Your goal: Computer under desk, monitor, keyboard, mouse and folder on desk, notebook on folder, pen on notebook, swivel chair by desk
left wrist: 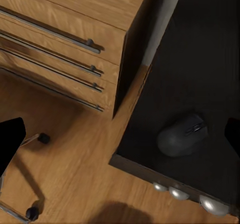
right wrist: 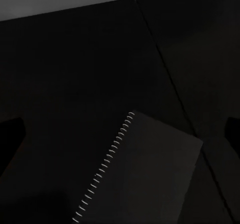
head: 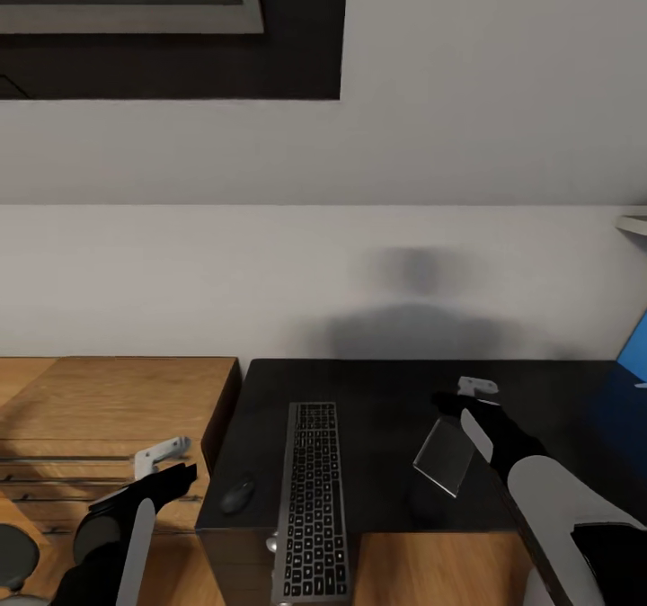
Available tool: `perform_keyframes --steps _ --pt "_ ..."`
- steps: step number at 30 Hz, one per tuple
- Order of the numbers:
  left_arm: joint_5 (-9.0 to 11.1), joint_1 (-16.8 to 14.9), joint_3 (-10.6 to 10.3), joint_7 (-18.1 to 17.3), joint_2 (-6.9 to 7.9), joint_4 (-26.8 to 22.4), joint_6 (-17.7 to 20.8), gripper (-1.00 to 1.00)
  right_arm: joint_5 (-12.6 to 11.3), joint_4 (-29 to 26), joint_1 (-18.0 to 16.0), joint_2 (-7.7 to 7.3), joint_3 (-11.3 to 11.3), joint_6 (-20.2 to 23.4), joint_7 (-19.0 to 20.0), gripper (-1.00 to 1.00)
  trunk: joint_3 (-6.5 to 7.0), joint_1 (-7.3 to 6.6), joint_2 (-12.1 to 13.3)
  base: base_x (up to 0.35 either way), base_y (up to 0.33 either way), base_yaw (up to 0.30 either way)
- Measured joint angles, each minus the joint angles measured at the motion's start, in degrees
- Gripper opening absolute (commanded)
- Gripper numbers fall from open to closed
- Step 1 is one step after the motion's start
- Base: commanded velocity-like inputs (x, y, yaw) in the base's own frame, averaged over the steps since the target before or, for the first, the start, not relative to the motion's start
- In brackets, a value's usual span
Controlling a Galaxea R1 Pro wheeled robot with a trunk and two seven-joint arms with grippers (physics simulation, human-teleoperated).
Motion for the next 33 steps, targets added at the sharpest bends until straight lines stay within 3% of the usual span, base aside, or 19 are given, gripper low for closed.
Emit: perform_keyframes --steps 33 --pt "-0.1 0.0 0.2 0.0 0.02 0.0 0.0 1.0 0.4 0.0 0.0 0.16 0.4 -0.1 0.1 1.0 0.0 -0.01 0.0 0.044 -0.037 0.0"
